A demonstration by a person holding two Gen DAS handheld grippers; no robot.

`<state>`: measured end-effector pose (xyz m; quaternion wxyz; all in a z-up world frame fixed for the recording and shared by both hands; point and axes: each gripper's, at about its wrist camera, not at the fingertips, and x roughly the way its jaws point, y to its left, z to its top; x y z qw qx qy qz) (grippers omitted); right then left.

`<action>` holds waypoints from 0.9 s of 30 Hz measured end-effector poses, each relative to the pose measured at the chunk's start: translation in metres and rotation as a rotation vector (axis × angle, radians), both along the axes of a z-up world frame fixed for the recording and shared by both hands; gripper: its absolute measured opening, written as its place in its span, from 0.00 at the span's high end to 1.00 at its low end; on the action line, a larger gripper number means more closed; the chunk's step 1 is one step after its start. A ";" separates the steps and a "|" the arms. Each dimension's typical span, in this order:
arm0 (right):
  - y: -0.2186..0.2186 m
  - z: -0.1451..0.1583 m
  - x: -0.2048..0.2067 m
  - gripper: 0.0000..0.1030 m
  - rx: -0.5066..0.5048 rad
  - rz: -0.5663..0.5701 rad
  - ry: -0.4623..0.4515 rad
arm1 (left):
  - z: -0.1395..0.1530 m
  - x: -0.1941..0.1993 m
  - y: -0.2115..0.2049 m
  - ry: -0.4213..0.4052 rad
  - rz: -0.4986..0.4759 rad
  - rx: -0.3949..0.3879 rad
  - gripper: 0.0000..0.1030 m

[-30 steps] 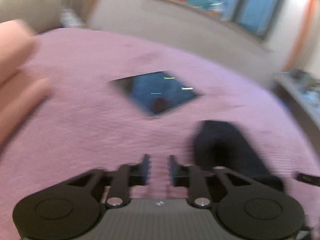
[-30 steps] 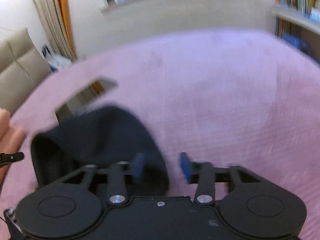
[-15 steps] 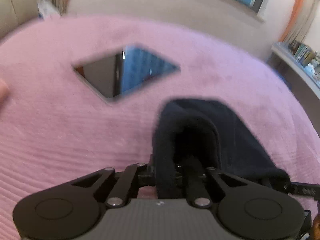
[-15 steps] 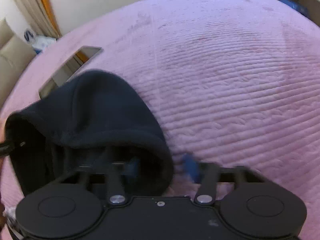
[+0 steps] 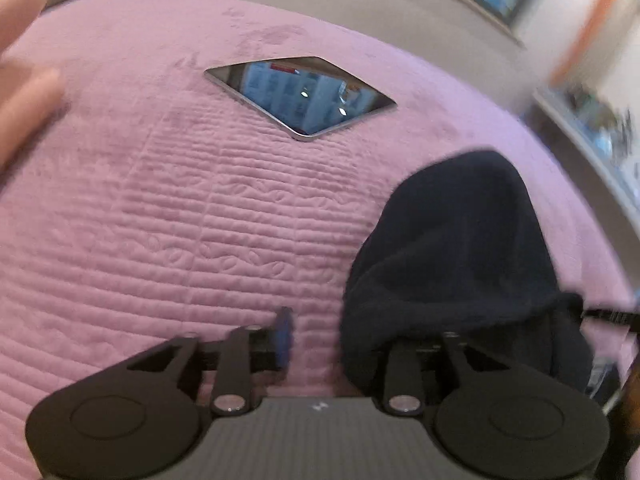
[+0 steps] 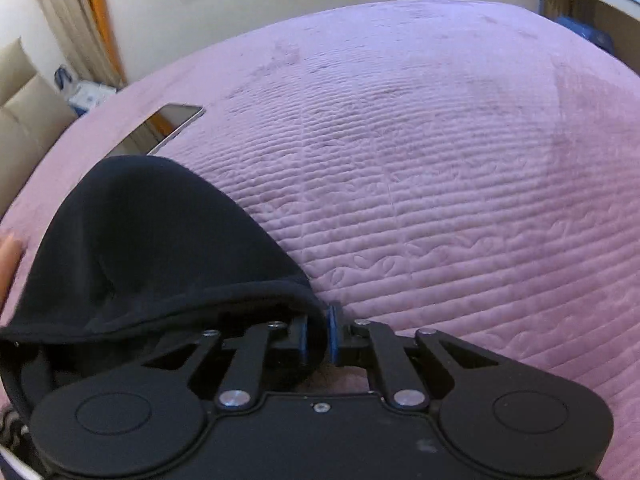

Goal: Fold large clothes

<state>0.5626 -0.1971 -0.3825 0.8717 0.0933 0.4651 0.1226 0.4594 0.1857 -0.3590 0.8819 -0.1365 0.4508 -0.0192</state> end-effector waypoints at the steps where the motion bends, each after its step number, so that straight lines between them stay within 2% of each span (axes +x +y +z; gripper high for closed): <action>1: -0.003 0.005 -0.003 0.60 0.001 0.008 0.005 | 0.003 -0.004 -0.001 0.009 -0.025 0.040 0.49; 2: -0.009 0.013 -0.006 0.47 -0.004 0.027 0.008 | 0.006 -0.010 -0.006 0.027 -0.046 0.067 0.38; 3: -0.016 0.018 -0.011 0.41 -0.012 0.047 0.002 | 0.008 -0.022 -0.008 0.059 -0.061 0.091 0.30; 7: -0.037 0.044 -0.016 0.40 -0.043 0.057 -0.062 | 0.014 -0.032 -0.011 0.147 -0.046 0.141 0.28; 8: -0.036 0.050 -0.014 0.40 -0.030 0.050 -0.088 | 0.019 -0.034 -0.015 0.148 -0.036 0.153 0.28; 10: -0.026 0.057 -0.006 0.46 0.012 0.068 -0.134 | 0.034 -0.041 -0.026 0.094 -0.024 0.227 0.28; 12: -0.001 0.063 0.000 0.61 0.023 0.116 -0.169 | 0.044 -0.037 -0.034 0.005 -0.025 0.287 0.28; 13: 0.014 0.061 0.004 0.65 0.005 0.141 -0.180 | 0.045 -0.030 -0.036 -0.012 -0.039 0.300 0.28; 15: 0.044 0.053 0.013 0.66 -0.041 0.175 -0.199 | 0.043 -0.012 -0.038 0.029 -0.079 0.304 0.31; 17: 0.064 0.041 0.028 0.65 -0.017 0.211 -0.178 | 0.039 -0.006 -0.036 0.123 -0.115 0.288 0.32; 18: 0.071 0.037 0.036 0.48 0.014 0.234 -0.161 | 0.038 -0.010 -0.035 0.159 -0.131 0.279 0.33; 20: 0.083 0.034 0.053 0.24 0.098 0.306 -0.112 | 0.041 -0.028 -0.031 0.161 -0.152 0.234 0.33; 23: 0.098 0.035 0.069 0.25 0.147 0.390 -0.089 | 0.050 -0.063 -0.018 0.124 -0.212 0.016 0.31; 25: 0.107 0.037 0.078 0.25 0.122 0.405 -0.092 | 0.053 -0.080 -0.007 0.092 -0.223 -0.058 0.30; 27: 0.114 0.040 0.086 0.25 0.101 0.406 -0.112 | 0.053 -0.089 0.002 0.092 -0.218 -0.095 0.29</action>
